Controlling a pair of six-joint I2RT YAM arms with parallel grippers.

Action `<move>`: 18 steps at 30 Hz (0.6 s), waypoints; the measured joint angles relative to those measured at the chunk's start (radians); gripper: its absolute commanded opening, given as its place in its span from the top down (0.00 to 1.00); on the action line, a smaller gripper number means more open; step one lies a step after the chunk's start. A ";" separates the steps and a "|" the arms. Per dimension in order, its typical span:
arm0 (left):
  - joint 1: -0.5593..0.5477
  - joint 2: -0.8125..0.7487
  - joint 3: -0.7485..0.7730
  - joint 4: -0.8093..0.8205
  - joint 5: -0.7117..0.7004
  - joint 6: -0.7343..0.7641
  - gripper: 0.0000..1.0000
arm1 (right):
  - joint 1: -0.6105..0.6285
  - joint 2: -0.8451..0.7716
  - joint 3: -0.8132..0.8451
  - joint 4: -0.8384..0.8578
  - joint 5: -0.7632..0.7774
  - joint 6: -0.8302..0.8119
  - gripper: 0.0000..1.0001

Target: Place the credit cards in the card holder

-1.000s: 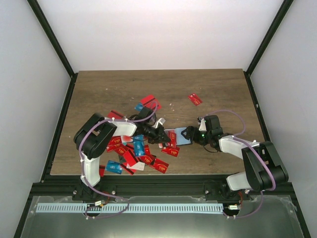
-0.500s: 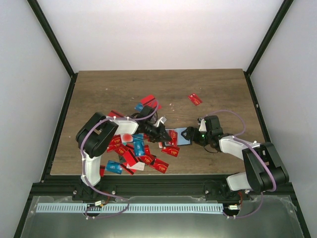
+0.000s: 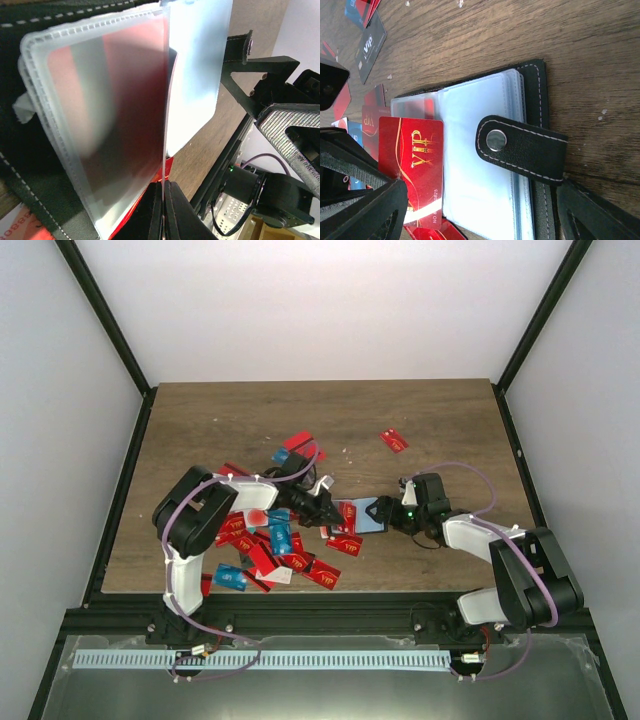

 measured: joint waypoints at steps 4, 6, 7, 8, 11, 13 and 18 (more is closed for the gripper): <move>0.001 0.000 0.000 -0.004 0.000 0.001 0.96 | 0.000 0.000 0.000 0.000 0.000 0.000 0.16; 0.001 0.000 0.000 -0.006 0.000 0.002 0.96 | 0.000 0.000 0.000 0.000 0.000 0.000 0.17; 0.001 0.000 0.002 -0.009 0.000 0.003 0.96 | 0.000 0.000 0.000 0.000 0.000 0.000 0.16; 0.001 0.000 0.005 -0.014 0.000 0.004 0.96 | 0.000 0.000 0.000 0.000 0.000 0.000 0.16; 0.001 0.004 0.020 -0.023 0.000 0.007 0.96 | 0.000 0.000 0.000 0.000 0.000 0.000 0.16; 0.001 0.010 0.031 -0.024 0.001 0.009 0.96 | 0.000 0.001 0.000 0.001 -0.001 0.000 0.17; 0.001 0.029 0.056 -0.032 0.008 0.019 0.96 | 0.000 0.009 0.000 0.010 -0.011 0.000 0.16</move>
